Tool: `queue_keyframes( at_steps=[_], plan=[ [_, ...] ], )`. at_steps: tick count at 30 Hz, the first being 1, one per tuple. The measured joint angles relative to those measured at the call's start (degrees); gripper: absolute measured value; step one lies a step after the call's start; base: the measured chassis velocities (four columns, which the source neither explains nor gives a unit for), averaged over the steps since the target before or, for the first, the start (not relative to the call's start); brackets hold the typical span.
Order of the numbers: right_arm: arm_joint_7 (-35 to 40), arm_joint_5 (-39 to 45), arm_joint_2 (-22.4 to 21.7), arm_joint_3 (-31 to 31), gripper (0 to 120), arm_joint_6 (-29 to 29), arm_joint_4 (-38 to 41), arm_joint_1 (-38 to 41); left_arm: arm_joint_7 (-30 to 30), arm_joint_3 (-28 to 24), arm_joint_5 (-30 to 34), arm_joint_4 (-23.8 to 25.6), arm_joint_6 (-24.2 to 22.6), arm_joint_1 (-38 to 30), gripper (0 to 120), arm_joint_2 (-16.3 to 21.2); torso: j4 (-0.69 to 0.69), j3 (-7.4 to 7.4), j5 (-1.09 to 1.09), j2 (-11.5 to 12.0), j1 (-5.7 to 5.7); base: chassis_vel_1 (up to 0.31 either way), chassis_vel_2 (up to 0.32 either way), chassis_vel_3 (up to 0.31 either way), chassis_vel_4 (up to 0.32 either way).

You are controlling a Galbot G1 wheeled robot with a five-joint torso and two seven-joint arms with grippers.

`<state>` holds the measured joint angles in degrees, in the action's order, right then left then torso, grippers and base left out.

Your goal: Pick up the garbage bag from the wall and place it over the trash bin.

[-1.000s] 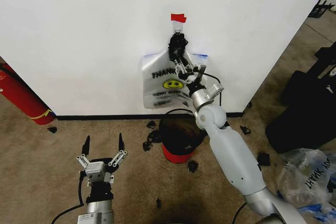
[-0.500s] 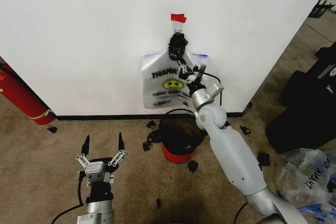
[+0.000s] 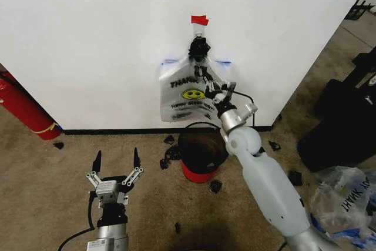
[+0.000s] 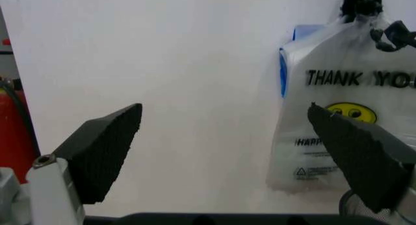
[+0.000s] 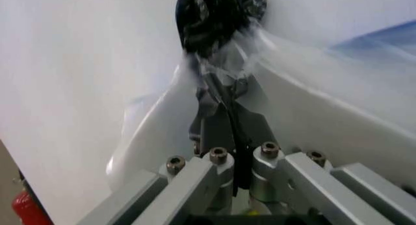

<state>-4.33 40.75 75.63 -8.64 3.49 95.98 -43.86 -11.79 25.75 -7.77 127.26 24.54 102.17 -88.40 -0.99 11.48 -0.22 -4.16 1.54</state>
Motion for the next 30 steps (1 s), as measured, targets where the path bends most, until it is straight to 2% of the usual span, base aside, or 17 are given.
queue_keyframes(
  at_steps=[30],
  plan=[
    [-1.08,-5.66,-1.58,-5.06,0,0.30,16.13,-18.29,0.04,-1.26,-0.41,0.00,0.51,0.12,100,0.82,0.01,0.00,0.00,0.00,0.00,0.000,0.000,0.000,0.000]
  ],
)
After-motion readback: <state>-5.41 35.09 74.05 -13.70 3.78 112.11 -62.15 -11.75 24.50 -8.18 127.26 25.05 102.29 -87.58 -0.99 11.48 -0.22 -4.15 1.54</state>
